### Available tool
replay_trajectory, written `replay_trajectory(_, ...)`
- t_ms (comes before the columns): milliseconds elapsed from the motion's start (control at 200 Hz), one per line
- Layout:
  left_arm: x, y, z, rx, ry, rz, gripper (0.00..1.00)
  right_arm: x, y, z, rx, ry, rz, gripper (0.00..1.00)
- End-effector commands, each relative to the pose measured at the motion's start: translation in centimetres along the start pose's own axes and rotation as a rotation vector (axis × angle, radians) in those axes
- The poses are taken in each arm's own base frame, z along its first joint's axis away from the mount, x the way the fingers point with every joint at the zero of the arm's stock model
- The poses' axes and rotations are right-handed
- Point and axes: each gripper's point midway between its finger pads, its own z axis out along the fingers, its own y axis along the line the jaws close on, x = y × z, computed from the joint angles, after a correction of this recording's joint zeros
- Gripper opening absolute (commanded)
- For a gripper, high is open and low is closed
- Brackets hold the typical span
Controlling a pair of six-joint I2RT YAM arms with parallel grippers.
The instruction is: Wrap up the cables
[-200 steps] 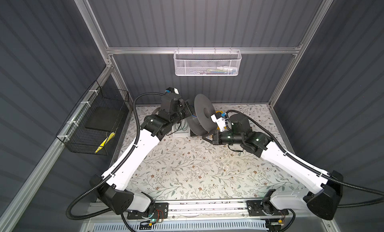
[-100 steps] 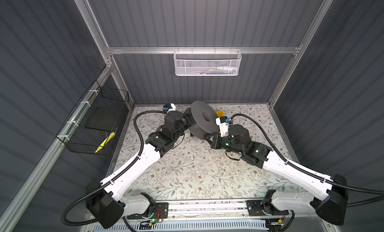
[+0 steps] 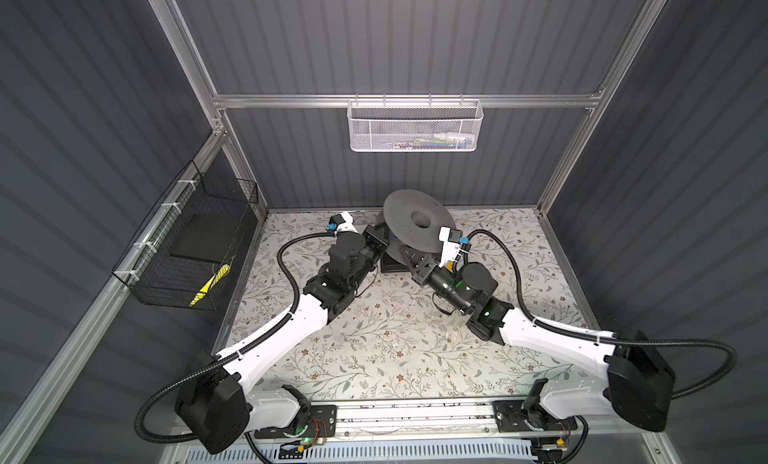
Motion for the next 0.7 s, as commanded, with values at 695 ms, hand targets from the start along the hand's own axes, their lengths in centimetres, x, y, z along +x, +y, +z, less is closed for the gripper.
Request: replay_trajectory(695, 0.6, -3.4, -0.2, 0.031, 0.084, 0.271, 0.0, 0.9, 7.8, -1.0, -0.205, 0.09, 0.055, 0.26)
